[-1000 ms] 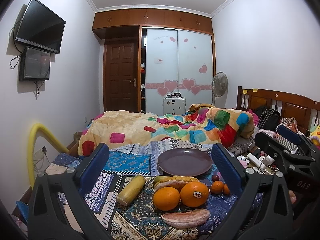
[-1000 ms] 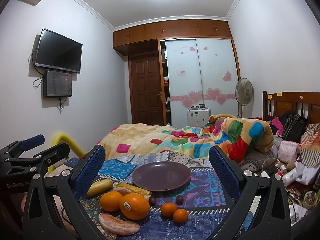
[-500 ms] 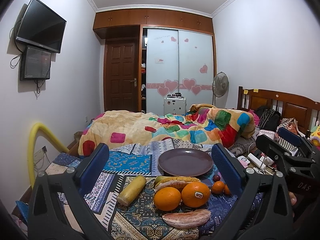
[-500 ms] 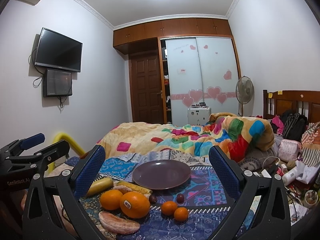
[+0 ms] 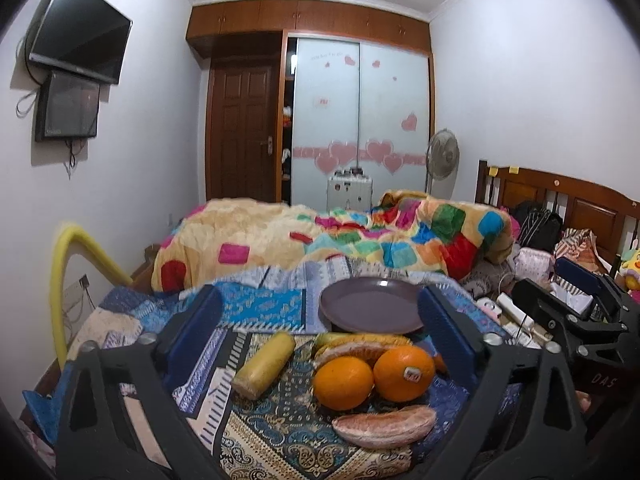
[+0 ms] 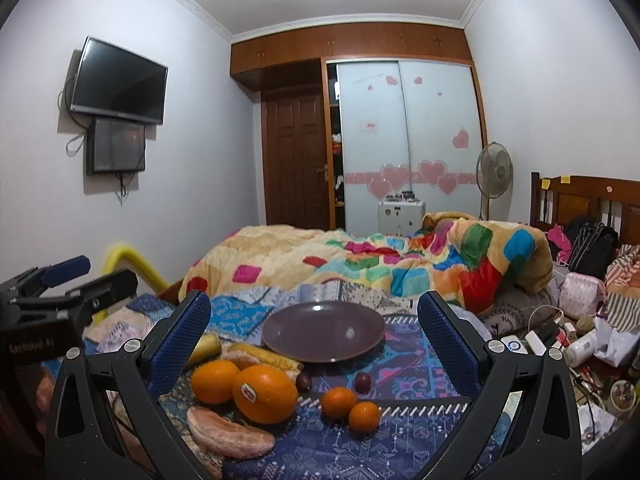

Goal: Organize fruits
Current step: 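Grasp the yellow gourd with the left tool while the right tool grasps the stickered orange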

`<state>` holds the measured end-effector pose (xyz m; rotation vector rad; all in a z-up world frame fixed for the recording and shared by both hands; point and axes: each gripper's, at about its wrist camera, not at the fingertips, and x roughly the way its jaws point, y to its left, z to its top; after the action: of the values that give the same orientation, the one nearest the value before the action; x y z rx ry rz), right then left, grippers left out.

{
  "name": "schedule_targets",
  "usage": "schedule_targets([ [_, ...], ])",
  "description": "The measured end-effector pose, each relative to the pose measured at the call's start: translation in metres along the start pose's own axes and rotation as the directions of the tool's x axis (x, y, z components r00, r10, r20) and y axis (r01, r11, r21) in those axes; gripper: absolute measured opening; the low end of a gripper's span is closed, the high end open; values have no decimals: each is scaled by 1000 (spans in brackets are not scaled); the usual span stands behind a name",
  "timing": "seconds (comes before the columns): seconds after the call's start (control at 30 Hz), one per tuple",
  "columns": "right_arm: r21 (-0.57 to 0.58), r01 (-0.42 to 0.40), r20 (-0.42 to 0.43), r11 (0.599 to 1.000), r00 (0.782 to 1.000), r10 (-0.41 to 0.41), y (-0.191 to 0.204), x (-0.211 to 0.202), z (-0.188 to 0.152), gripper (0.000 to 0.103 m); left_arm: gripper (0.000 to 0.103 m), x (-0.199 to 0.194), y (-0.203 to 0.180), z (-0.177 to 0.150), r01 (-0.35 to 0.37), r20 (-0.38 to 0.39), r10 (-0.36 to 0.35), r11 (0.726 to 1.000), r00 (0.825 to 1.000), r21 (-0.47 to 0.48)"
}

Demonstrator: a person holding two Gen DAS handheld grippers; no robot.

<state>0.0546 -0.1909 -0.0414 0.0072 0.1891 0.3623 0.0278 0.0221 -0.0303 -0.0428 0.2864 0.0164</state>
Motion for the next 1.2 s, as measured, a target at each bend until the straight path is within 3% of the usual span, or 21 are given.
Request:
schedule_targets([
  [0.13, -12, 5, -66, 1000, 998, -5, -5, 15, -14, 99, 85, 21, 11, -11, -8, -80, 7, 1000, 997, -13],
  [0.4, 8, -33, -226, 999, 973, 34, -16, 45, -40, 77, 72, 62, 32, -39, -21, -217, 17, 1000, 976, -19],
  [0.7, 25, -90, -275, 996, 957, 93, 1, 63, -45, 77, 64, 105, 60, -57, -12, -351, 19, 1000, 936, 22],
  [0.97, 43, -134, -320, 990, 937, 141, 14, 81, -53, 77, 54, 138, 74, -76, 36, -444, -23, 999, 895, 19],
  [1.1, 35, -158, -338, 987, 927, 161, 19, 84, -56, 77, 47, 147, 74, -84, 50, -468, -37, 999, 883, 16],
  [1.2, 24, -168, -350, 985, 922, 166, 24, 87, -58, 77, 44, 145, 73, -86, 56, -451, -37, 998, 892, 28],
])
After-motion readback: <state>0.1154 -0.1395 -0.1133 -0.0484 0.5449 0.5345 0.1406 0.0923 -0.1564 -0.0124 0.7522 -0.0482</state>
